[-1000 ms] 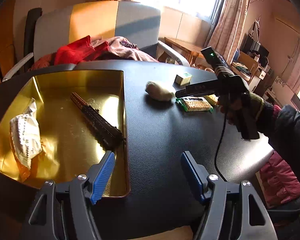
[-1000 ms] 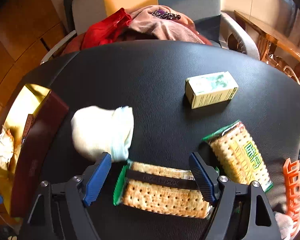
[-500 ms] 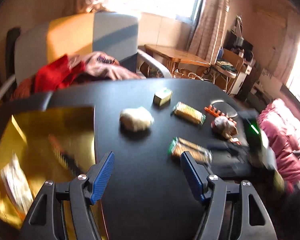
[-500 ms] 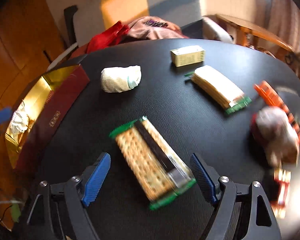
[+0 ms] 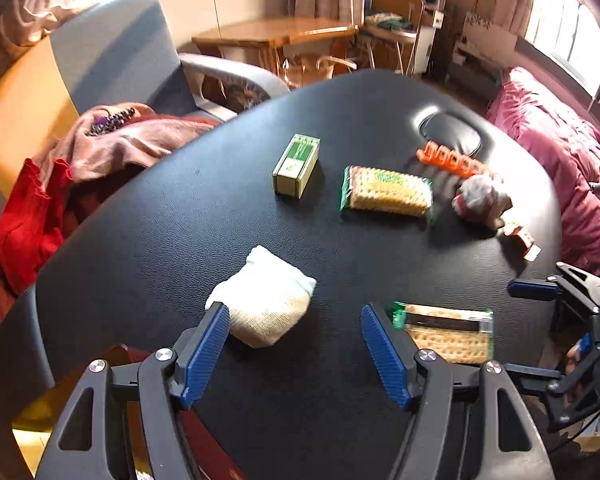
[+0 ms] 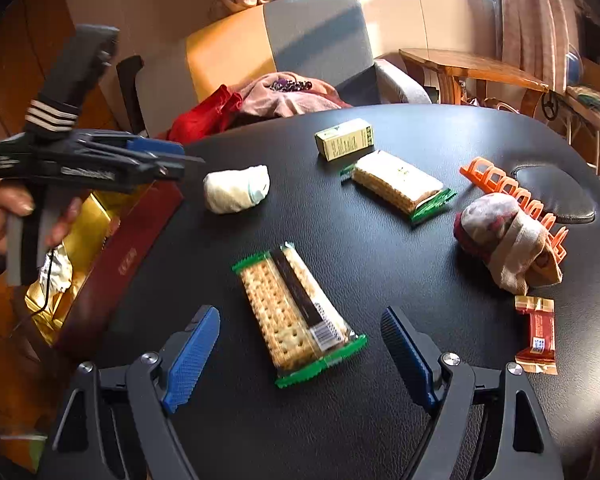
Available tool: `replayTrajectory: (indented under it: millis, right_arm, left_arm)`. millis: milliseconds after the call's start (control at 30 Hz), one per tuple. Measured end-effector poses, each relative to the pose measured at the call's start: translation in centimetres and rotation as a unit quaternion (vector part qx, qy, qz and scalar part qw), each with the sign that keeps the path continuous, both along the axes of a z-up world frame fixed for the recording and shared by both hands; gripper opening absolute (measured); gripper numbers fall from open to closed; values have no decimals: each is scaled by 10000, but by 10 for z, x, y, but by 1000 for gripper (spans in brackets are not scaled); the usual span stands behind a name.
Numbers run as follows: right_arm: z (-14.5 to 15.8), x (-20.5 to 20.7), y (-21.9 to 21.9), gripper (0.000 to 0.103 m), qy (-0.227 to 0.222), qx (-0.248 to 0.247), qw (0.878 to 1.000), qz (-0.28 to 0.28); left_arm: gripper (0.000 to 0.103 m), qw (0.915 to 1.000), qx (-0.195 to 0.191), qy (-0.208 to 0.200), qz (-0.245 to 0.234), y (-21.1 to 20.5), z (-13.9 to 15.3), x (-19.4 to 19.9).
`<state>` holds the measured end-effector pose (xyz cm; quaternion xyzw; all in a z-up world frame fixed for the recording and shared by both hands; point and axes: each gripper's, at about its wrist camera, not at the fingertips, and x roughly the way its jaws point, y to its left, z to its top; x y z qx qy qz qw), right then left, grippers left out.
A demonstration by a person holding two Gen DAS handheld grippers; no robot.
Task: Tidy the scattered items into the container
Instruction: 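Grasp the white cloth bundle with the left gripper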
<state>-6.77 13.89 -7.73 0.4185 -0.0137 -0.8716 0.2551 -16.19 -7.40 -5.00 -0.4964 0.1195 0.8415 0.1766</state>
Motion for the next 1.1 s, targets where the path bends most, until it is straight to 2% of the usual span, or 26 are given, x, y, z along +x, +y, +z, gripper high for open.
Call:
replayTrajectory:
  millis: [167,467,600,867,1100]
  right_arm:
    - [-9,-8,5,84,-132,-41,9998,-131]
    - [-17,-13,11,84,-260,-106,9992,-274]
    - [-18,-14,13,84,-275,-132,9989,-354]
    - [-18,-9,15,86,-269,-66,9984,-487]
    - [-11,12,20,86,-41,102,9997,-239]
  left_arm:
    - [70,9992,-290,-255,-101,5,-27,-23]
    - [70,9976,-566,-306,-263,8,-49,-50]
    - [69,9984,-428,-341,-167,7,-51,-49]
    - [64,9982,-392,-432,100,30,-49,-9]
    - [64,9932,-226,-384,1073,34,-47,38]
